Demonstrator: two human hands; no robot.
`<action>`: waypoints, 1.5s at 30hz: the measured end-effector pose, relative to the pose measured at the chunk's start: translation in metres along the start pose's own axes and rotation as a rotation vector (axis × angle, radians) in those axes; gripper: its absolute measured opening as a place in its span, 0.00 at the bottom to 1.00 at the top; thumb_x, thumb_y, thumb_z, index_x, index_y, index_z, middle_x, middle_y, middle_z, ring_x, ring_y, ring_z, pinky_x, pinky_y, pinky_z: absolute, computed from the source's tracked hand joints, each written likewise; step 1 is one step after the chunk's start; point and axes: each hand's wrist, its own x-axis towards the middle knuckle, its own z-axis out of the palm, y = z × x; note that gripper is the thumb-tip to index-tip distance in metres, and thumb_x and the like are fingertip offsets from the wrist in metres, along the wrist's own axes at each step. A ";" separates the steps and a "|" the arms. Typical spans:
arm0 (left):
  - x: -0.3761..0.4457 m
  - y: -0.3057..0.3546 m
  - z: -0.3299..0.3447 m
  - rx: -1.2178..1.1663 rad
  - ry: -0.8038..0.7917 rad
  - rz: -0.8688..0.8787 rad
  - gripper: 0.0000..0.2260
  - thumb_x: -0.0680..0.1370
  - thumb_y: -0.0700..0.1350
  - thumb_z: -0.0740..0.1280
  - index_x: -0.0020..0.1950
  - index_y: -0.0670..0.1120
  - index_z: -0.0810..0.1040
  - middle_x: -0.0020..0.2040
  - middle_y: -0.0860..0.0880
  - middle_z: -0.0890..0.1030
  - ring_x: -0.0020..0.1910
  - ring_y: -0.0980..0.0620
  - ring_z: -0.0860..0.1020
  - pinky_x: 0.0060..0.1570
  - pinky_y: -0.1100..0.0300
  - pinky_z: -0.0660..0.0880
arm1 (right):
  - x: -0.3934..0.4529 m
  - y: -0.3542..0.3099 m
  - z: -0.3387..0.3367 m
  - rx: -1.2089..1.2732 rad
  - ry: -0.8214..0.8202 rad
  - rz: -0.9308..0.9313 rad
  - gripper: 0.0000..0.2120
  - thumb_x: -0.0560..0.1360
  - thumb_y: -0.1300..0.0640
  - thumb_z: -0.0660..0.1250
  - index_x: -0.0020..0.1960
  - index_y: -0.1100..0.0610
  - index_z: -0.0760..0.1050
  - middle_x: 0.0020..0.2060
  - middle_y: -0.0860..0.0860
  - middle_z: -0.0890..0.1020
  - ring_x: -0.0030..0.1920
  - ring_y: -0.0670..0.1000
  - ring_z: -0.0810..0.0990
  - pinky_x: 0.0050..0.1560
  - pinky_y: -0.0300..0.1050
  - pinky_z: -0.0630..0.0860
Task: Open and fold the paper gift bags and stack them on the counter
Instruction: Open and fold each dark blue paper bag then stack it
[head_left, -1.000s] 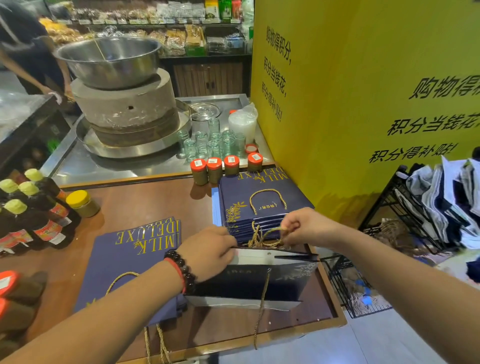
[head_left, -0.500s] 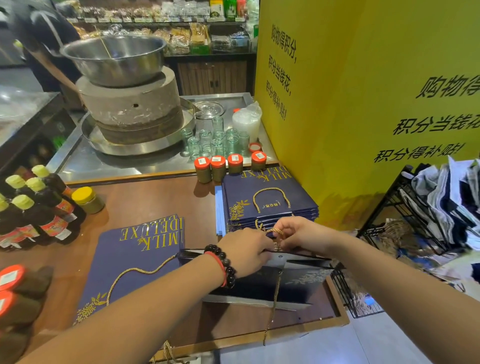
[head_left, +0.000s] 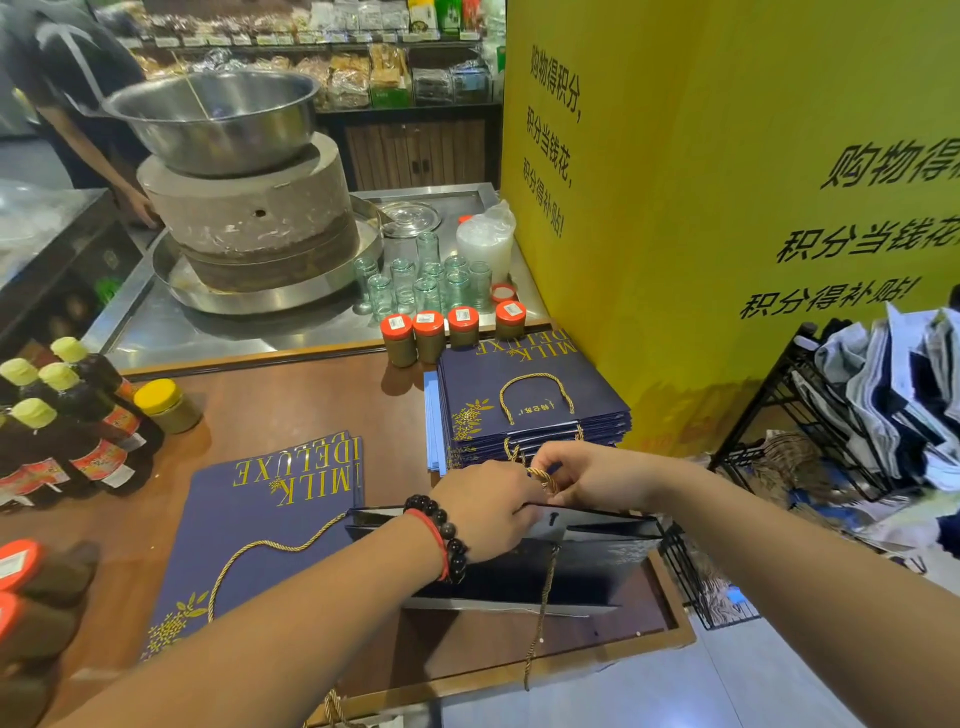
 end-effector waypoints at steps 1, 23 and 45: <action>0.000 0.001 0.000 -0.001 0.001 -0.002 0.10 0.80 0.51 0.57 0.45 0.51 0.75 0.45 0.50 0.75 0.44 0.49 0.75 0.44 0.49 0.77 | 0.000 -0.002 0.000 0.000 -0.011 -0.004 0.16 0.74 0.74 0.64 0.50 0.54 0.72 0.40 0.50 0.79 0.41 0.45 0.77 0.42 0.36 0.73; 0.003 0.004 0.000 -0.046 -0.006 -0.072 0.09 0.81 0.49 0.56 0.51 0.52 0.76 0.45 0.51 0.74 0.44 0.50 0.75 0.45 0.51 0.77 | -0.036 -0.005 0.025 -0.688 0.580 -0.139 0.09 0.70 0.42 0.68 0.38 0.46 0.79 0.44 0.44 0.75 0.47 0.47 0.73 0.49 0.48 0.74; -0.001 0.001 -0.002 -0.018 0.101 -0.160 0.07 0.81 0.46 0.57 0.45 0.50 0.72 0.46 0.52 0.72 0.48 0.49 0.75 0.41 0.57 0.68 | -0.029 -0.001 0.046 -0.238 0.763 -0.130 0.22 0.72 0.60 0.68 0.21 0.47 0.72 0.47 0.42 0.80 0.46 0.41 0.79 0.47 0.45 0.75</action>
